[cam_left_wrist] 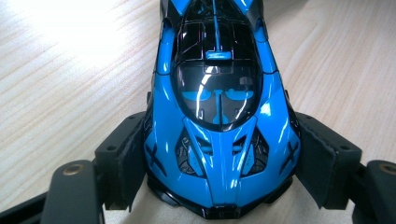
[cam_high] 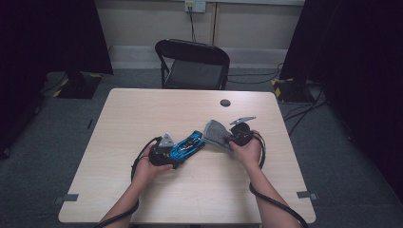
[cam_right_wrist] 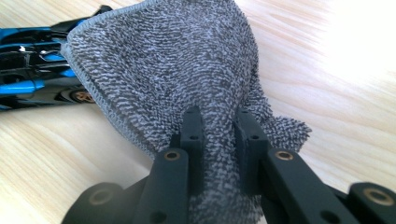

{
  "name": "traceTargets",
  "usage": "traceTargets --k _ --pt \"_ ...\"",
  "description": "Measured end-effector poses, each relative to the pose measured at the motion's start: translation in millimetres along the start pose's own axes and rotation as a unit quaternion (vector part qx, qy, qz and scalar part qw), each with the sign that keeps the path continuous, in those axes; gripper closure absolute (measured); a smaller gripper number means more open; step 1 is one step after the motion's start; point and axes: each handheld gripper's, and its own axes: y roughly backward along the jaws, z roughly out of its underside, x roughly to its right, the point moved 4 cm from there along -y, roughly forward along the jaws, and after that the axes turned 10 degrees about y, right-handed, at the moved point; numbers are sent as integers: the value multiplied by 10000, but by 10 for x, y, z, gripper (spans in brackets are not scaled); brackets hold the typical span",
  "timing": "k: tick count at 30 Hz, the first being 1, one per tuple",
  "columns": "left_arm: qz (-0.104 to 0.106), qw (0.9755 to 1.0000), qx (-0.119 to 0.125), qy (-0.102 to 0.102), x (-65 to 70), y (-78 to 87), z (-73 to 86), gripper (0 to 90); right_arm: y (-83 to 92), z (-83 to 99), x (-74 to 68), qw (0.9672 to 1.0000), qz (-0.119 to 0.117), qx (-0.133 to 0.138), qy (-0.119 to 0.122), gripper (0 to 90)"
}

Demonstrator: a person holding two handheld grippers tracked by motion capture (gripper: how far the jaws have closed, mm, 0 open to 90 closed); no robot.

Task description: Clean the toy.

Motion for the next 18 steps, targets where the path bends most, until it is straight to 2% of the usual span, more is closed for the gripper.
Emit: traceTargets --k 12,18 --pt "0 10000 0 -1 0 0 0 253 160 129 177 9997 183 45 -152 766" --pt "1 10000 2 -1 0 0 0 253 309 113 243 9992 218 247 -238 766"
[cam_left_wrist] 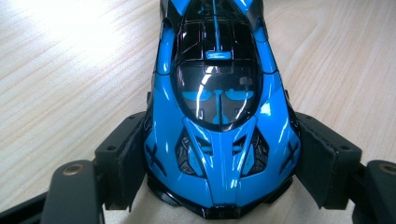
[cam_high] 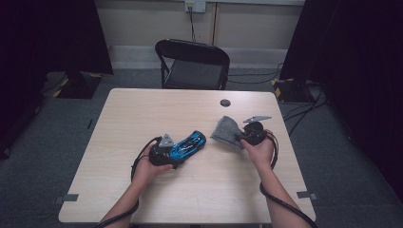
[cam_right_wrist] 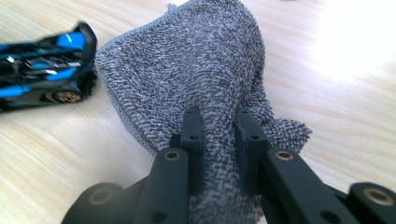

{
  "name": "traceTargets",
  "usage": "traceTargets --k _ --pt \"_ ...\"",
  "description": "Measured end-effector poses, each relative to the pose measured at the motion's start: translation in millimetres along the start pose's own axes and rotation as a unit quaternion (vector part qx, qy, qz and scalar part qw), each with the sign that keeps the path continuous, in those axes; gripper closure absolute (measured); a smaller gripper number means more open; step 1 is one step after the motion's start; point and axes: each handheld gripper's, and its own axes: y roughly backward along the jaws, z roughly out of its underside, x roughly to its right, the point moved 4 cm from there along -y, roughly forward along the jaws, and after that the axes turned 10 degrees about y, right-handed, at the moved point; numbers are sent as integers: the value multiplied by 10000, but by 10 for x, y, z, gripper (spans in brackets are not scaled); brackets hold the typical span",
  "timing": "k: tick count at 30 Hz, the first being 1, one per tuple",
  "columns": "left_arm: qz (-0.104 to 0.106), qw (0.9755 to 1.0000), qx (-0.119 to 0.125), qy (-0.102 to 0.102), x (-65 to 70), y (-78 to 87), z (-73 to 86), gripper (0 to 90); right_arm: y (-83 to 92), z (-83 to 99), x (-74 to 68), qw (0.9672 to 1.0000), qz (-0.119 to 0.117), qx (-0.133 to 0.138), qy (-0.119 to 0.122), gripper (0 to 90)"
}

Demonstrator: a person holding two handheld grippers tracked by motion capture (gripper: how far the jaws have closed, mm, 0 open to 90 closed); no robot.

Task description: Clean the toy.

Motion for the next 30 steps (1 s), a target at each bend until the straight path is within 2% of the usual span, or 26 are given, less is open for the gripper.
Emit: traceTargets --k 3,9,15,21,26,30 --pt "-1 10000 1 0 0 0 0 253 68 -38 -1 10000 -9 82 29 765" --pt "-1 10000 -1 -3 0 0 0 253 117 -132 -127 9995 -173 237 133 765" --pt "-4 10000 -2 -7 -1 1 0 253 99 -259 -389 9976 -407 342 437 763" --pt "0 10000 0 1 0 0 0 253 37 -387 -701 9938 -691 400 770 761" --pt "0 10000 -3 -1 0 0 0 253 -44 -480 -932 9913 -845 394 930 756" --pt "1 10000 -2 4 1 0 0 253 -128 -516 -1047 9901 -897 331 1028 754"
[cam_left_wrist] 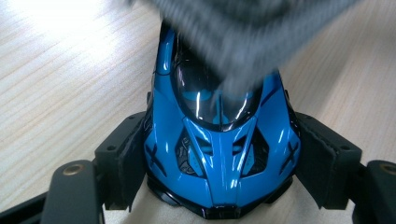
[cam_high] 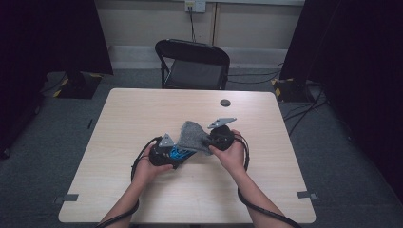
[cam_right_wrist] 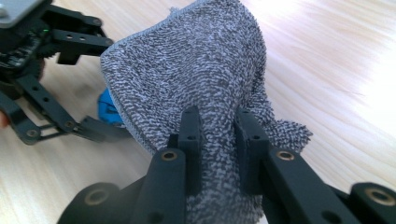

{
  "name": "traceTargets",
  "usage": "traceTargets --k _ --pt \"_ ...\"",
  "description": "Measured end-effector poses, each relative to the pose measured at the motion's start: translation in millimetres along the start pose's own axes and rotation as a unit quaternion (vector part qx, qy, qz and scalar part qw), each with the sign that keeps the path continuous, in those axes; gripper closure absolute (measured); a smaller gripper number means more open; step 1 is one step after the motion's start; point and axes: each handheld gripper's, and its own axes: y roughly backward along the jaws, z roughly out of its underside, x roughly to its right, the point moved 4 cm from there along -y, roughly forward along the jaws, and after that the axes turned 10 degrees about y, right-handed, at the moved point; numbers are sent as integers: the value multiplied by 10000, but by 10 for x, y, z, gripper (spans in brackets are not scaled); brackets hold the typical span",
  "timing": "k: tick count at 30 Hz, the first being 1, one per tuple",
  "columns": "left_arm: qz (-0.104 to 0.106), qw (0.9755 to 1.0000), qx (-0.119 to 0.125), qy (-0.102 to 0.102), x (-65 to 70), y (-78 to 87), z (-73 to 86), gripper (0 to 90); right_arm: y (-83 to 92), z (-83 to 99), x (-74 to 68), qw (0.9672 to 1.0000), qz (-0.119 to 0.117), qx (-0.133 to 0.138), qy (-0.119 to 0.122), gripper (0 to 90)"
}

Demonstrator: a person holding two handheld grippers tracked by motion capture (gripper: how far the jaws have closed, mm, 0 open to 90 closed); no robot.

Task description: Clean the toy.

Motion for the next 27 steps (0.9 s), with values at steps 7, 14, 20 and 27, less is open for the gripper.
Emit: traceTargets --k 7,14,20,27 --pt "-6 10000 -1 -10 -1 1 -1 253 -139 -83 -182 9993 -117 -146 316 754" --pt "-41 10000 0 -40 -6 4 -2 253 -253 -69 -314 9974 -261 -326 579 755" --pt "-35 10000 -2 -36 -6 4 -2 253 -322 -43 -313 9970 -174 -454 596 754" --pt "-1 10000 0 -3 0 0 0 253 -333 -10 -235 9970 -69 -516 566 753"
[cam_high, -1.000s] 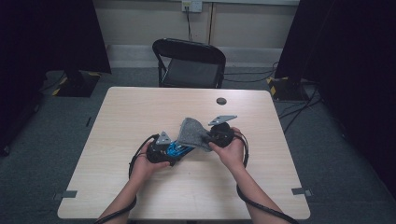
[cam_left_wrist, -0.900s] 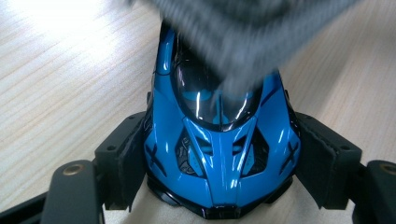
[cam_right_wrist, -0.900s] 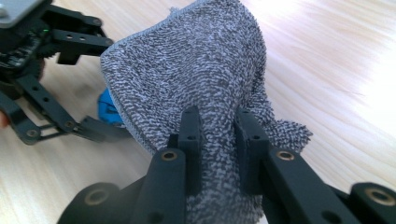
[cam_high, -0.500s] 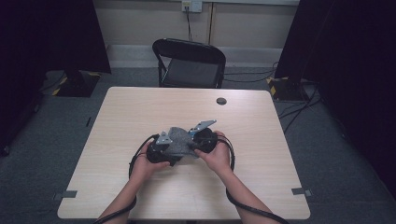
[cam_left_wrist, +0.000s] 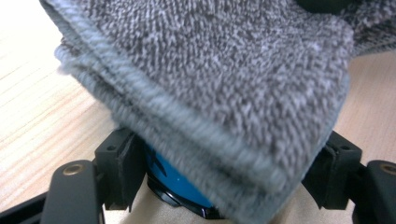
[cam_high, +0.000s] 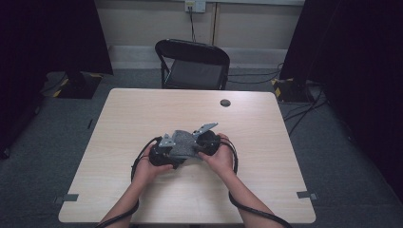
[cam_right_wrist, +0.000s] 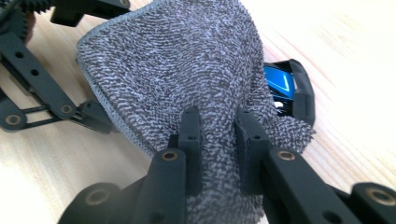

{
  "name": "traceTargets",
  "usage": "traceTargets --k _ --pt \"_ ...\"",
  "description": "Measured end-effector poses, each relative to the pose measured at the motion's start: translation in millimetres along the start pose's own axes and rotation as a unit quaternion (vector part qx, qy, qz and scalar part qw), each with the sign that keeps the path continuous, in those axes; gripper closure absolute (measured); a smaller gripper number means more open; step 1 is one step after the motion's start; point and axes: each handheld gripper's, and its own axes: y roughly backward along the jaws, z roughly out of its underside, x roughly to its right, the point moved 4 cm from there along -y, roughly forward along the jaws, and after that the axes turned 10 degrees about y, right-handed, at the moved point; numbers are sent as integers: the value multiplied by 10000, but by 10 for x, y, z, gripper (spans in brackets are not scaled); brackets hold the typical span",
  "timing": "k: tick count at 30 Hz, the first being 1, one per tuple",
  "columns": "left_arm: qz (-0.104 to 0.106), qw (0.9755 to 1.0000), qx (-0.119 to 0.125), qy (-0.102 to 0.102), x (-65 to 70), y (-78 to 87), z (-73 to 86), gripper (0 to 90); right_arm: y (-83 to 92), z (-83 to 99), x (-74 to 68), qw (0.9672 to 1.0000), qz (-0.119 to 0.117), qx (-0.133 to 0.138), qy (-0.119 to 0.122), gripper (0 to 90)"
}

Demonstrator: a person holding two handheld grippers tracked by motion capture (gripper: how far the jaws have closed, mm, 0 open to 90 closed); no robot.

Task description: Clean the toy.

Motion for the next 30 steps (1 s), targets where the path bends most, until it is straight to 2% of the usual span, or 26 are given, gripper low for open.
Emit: traceTargets --k 9,15,30 --pt "-1 10000 2 0 0 0 0 253 13 33 91 10000 57 -39 -46 753" --pt "-1 10000 1 -1 0 0 0 253 20 54 154 9998 61 -17 -178 753" --pt "0 10000 1 -2 0 0 0 253 55 78 309 9990 303 -48 -336 754"
